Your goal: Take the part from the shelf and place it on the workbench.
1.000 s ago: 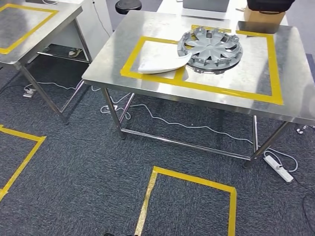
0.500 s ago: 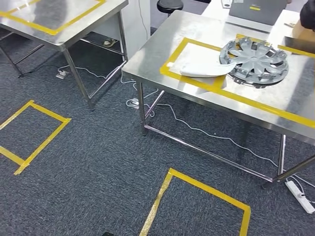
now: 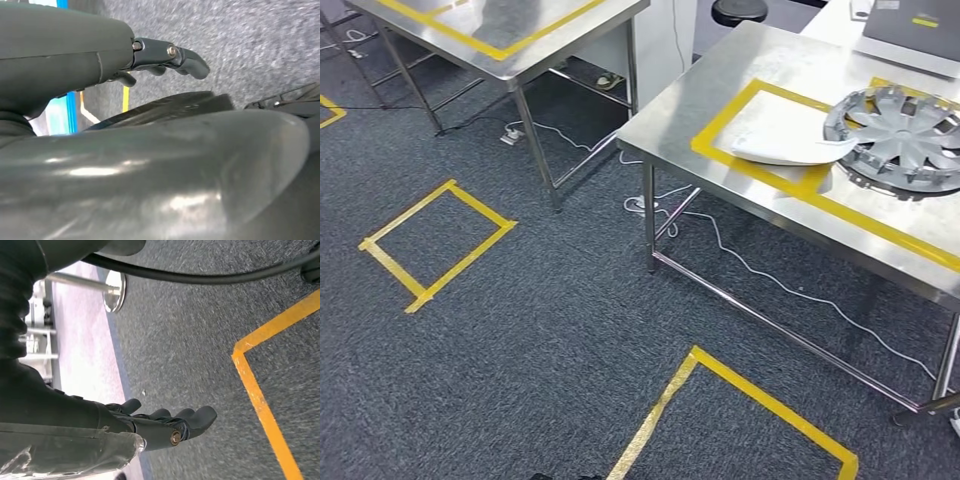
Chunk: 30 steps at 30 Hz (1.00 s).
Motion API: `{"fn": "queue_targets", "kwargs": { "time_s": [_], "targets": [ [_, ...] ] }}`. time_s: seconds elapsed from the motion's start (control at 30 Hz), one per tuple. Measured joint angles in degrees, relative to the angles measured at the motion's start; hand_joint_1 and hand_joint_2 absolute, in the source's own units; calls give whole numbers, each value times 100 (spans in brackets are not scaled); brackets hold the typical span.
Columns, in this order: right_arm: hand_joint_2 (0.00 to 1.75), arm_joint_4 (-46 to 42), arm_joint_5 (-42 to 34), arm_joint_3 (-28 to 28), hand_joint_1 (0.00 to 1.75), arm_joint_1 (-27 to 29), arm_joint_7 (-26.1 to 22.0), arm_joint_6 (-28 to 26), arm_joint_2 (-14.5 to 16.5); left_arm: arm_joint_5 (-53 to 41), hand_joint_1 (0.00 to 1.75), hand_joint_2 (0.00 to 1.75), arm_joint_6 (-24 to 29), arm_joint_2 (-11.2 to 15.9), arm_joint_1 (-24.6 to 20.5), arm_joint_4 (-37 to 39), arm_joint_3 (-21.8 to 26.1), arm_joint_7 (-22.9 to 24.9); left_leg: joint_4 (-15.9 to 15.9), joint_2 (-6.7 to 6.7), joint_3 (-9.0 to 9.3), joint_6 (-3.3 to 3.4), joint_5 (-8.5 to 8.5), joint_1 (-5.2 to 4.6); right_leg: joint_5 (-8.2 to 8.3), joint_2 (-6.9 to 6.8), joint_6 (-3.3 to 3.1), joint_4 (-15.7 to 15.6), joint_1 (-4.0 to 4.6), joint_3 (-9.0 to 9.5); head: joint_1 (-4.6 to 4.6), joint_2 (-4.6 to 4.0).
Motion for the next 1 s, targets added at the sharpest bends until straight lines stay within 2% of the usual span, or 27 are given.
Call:
{"fn": "queue_targets", "kwargs": {
  "time_s": [0.03,0.07,0.1,0.17,0.2,0.23,0.27,0.3,0.33,0.4,0.43,0.47,0.5,0.53,0.57,0.6,0.63,0.67,0.7,0.77,0.83,0.9,0.97,1.0],
  "targets": [
    [175,0,-2,-2,0,-5,0,1,1,-3,0,0,0,2,6,0,0,0,-218,29,129,10,152,-1,-4,-74,4,0,2,6,-1,0],
    [175,0,-2,-2,0,-12,0,1,1,-5,0,0,0,3,8,0,0,0,-578,113,340,24,340,-6,-12,-141,14,1,5,17,-2,0],
    [175,0,-3,-2,0,-16,0,1,2,-8,0,0,0,2,2,-1,0,0,-977,259,565,36,487,-18,-27,-203,37,11,21,25,-7,0],
    [175,0,-3,-3,0,-17,0,1,1,-12,0,0,0,-4,-25,-2,0,0,-1488,467,833,93,604,-45,-58,-317,92,27,59,32,-11,0],
    [175,0,-3,-4,0,-21,1,1,0,-13,0,0,0,-6,-28,-2,0,0,-1572,481,859,124,594,-59,-69,-378,120,26,75,38,-7,0],
    [175,0,-3,-4,0,-27,2,1,0,-13,0,0,0,-6,-24,-1,0,0,-1588,413,850,166,593,-62,-75,-441,144,15,76,54,-1,0],
    [175,0,-3,-4,0,-35,3,-1,-1,-15,0,0,0,-5,-9,-1,0,0,-1602,347,848,198,602,-55,-97,-440,175,19,68,71,9,0],
    [175,0,-3,-4,0,-40,4,-6,-1,-20,0,0,0,-3,5,0,1,0,-1613,281,849,230,612,-43,-159,-350,205,83,58,56,19,0],
    [175,0,-4,-5,0,-40,4,-12,-1,-28,0,0,0,-3,9,0,1,0,-1624,216,852,264,625,-28,-281,-205,232,262,47,-15,32,0],
    [175,0,-6,-15,0,-28,3,-24,0,-42,0,0,0,-6,-2,0,1,0,-1628,82,849,308,636,-15,-650,111,260,978,35,-343,61,0],
    [175,0,-6,-22,0,-17,2,-27,0,-46,0,0,0,-7,-9,0,1,0,-1627,7,847,321,637,-16,-802,180,265,1373,33,-538,69,0],
    [175,0,-5,-28,0,-8,2,-29,0,-46,0,0,0,-8,-11,0,1,0,-1626,-67,849,325,637,-17,-860,211,269,1635,33,-679,73,0],
    [175,0,-4,-33,0,-2,1,-30,0,-47,0,0,0,-7,-5,0,1,0,-1625,-139,855,326,637,-16,-801,223,270,1685,29,-727,77,0],
    [175,0,-3,-36,0,0,1,-30,0,-48,0,0,0,-7,3,0,1,0,-1623,-205,863,322,636,-12,-637,231,272,1505,19,-667,77,0],
    [175,0,-3,-38,0,-4,0,-30,-1,-50,0,0,0,-7,8,0,1,0,-1619,-273,873,310,634,-6,-405,268,277,1136,1,-513,77,0],
    [175,1,-3,-40,0,-7,1,-29,0,-51,0,0,0,-6,10,0,1,0,-1611,-335,876,286,630,-6,-221,383,289,736,-29,-336,78,0],
    [175,3,-3,-41,0,-11,1,-28,4,-52,0,0,0,-5,5,0,1,0,-1593,-394,864,253,627,-8,-96,503,281,399,-56,-181,78,0],
    [175,5,-3,-42,0,-14,3,-27,8,-52,0,0,0,-3,0,0,2,0,-1582,-444,844,215,633,-9,-39,605,264,187,-74,-86,78,0],
    [175,6,-3,-43,0,-15,8,-26,13,-53,0,0,0,-1,0,0,2,0,-1581,-489,821,173,648,-7,-48,668,232,121,-75,-57,77,0],
    [175,7,-4,-48,0,-16,27,-25,15,-54,0,0,0,1,9,0,2,0,-1599,-564,791,103,677,19,-26,586,141,98,-58,-54,76,0],
    [175,7,-4,-51,0,-17,46,-32,15,-57,0,0,0,0,11,1,1,0,-1453,-418,712,56,565,14,-1,466,57,63,-56,-40,48,0],
    [175,7,-2,-53,0,-15,60,-67,15,-62,0,0,0,-4,-6,1,0,0,-827,-139,407,26,216,-6,4,309,1,43,-40,-35,7,0],
    [175,7,7,-55,0,-5,90,-130,14,-68,0,0,1,-5,-10,1,1,0,-77,-25,41,9,-89,-5,-4,134,-22,43,-17,-39,-4,0],
    [175,7,12,-56,0,-3,108,-161,13,-72,0,0,1,-4,-2,1,1,2,76,-11,-32,8,-100,-5,-8,55,-27,43,-10,-39,-4,0]
  ]
}}
